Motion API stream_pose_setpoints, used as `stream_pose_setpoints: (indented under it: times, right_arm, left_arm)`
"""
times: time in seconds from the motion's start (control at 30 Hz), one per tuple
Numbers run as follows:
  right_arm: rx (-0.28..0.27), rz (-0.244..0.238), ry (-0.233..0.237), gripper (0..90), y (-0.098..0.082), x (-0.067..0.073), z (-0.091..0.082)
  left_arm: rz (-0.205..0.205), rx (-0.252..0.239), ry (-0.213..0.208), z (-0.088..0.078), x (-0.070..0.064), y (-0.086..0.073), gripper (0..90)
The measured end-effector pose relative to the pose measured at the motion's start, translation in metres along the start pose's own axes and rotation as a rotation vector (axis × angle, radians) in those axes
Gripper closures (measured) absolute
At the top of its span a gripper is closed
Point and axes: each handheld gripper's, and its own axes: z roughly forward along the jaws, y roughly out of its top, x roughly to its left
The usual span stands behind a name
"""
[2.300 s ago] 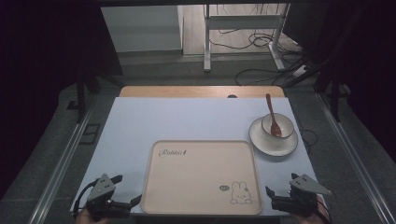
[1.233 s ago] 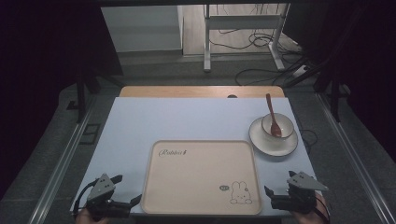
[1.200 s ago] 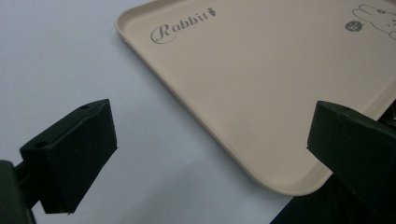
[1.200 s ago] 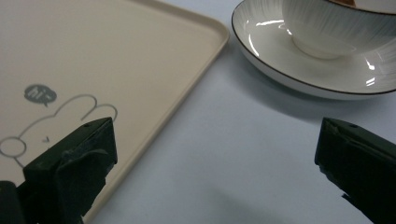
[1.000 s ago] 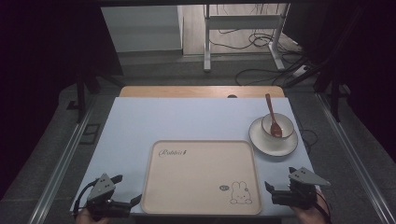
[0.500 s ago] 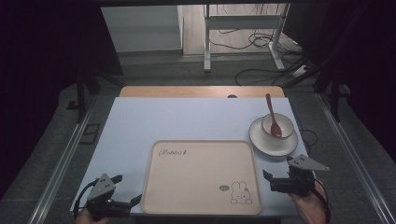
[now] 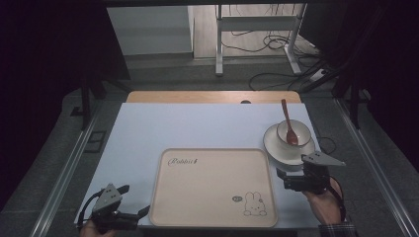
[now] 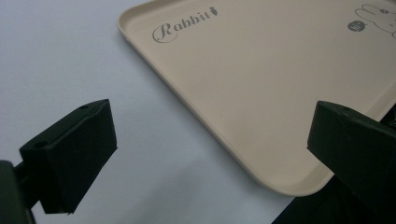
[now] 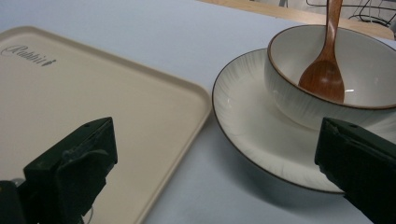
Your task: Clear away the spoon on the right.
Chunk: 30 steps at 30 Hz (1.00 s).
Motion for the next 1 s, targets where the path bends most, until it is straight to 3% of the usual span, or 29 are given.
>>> stream_pose_setpoints:
  times: [1.0]
  right_arm:
    - [0.04, 0.014, -0.046, 0.0, 0.049, -0.035, 0.05]
  left_arm:
    - [-0.016, -0.012, 0.007, -0.001, 0.001, -0.001, 0.4]
